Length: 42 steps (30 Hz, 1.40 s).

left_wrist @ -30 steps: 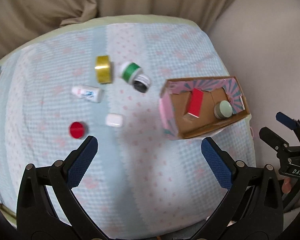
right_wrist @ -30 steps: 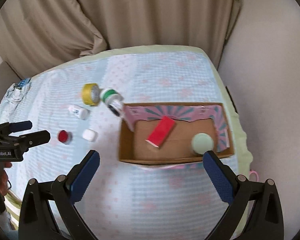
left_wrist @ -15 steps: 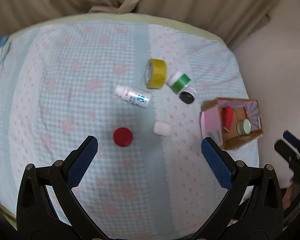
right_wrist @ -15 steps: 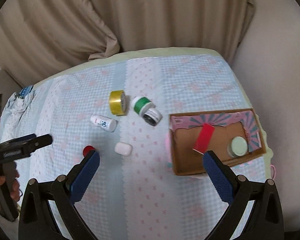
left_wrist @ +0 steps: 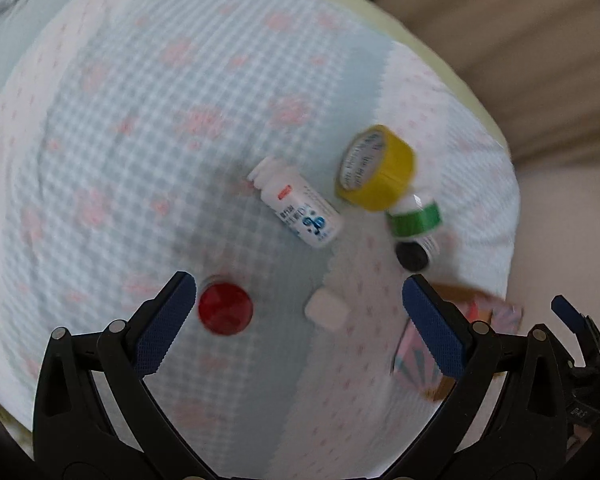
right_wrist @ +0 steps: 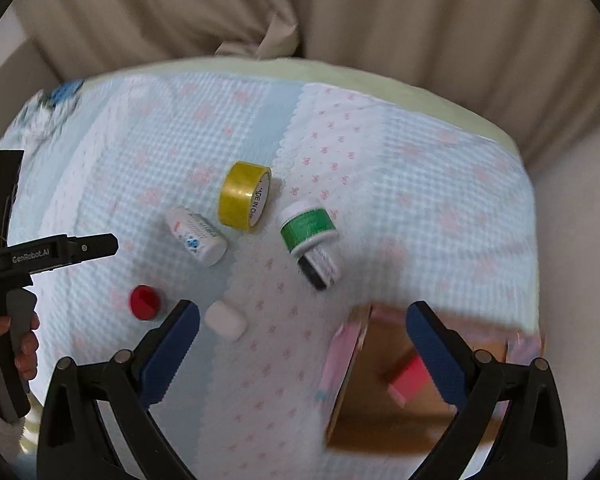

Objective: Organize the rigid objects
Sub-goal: 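Grasp the white vitamin D bottle with the left gripper while the right grasps the green-label jar, then carry the white bottle with the left gripper while the right carries the green-label jar to the box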

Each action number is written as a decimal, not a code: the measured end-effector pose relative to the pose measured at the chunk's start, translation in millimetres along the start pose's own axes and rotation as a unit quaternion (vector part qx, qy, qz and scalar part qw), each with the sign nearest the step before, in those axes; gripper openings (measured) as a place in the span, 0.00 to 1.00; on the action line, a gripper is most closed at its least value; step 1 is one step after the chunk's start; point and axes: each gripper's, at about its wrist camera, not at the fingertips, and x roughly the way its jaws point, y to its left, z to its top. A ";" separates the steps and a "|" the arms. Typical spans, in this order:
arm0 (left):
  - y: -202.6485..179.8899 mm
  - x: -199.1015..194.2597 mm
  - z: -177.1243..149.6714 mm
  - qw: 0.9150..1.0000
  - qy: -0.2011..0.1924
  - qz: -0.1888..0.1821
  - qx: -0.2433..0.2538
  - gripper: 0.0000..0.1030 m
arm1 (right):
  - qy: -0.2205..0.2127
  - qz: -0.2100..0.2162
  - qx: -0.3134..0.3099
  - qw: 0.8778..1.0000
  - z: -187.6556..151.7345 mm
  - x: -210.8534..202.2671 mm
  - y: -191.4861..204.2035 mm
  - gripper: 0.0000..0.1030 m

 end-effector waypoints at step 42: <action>24.2 141.9 24.0 0.979 0.009 -0.007 -0.205 0.46 | 0.133 0.039 -0.155 0.978 29.6 212.6 49.0 0.66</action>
